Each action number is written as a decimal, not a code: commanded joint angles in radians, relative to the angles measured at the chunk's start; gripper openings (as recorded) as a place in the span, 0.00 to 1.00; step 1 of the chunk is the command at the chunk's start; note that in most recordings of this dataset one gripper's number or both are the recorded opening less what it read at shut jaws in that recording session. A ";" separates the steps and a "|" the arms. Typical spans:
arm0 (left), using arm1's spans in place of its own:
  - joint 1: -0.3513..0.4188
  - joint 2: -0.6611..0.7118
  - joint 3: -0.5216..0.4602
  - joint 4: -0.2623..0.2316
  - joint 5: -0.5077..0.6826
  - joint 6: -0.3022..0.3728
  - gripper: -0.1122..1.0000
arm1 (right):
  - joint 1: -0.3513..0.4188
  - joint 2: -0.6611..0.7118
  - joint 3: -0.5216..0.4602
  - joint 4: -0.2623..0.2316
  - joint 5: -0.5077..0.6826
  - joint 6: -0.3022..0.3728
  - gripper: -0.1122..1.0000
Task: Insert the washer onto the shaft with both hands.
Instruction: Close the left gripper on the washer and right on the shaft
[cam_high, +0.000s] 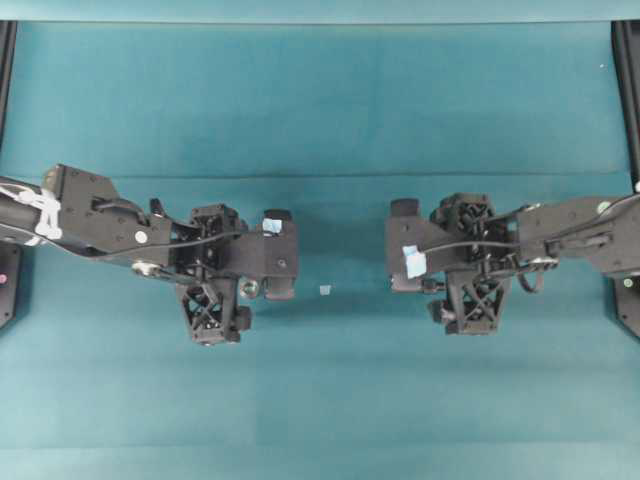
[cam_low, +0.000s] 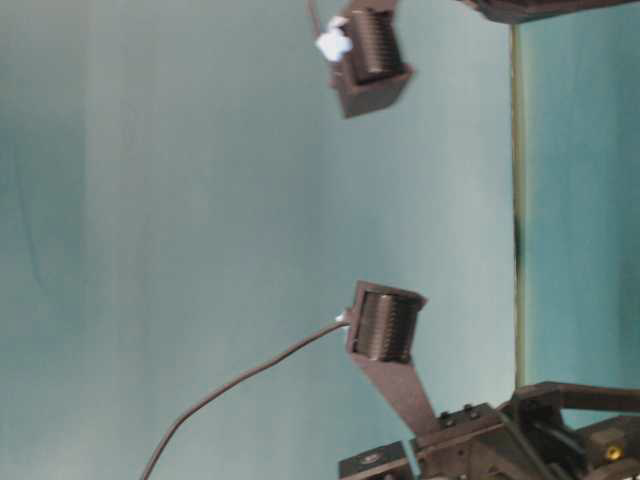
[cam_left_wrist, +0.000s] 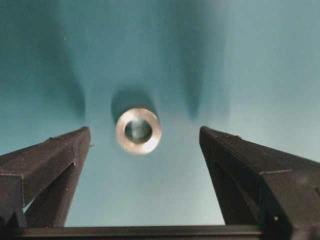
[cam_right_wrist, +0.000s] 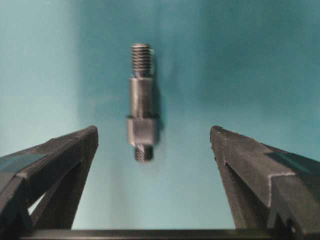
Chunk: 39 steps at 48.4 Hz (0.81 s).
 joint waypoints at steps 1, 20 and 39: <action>-0.002 -0.002 -0.006 0.002 -0.017 0.000 0.97 | 0.005 0.009 -0.003 0.002 -0.021 0.002 0.94; -0.002 0.020 -0.005 0.002 -0.031 0.006 0.97 | 0.005 0.040 0.003 0.002 -0.031 -0.006 0.94; -0.002 0.029 -0.003 0.002 -0.040 0.008 0.97 | 0.005 0.041 0.017 0.002 -0.044 0.002 0.94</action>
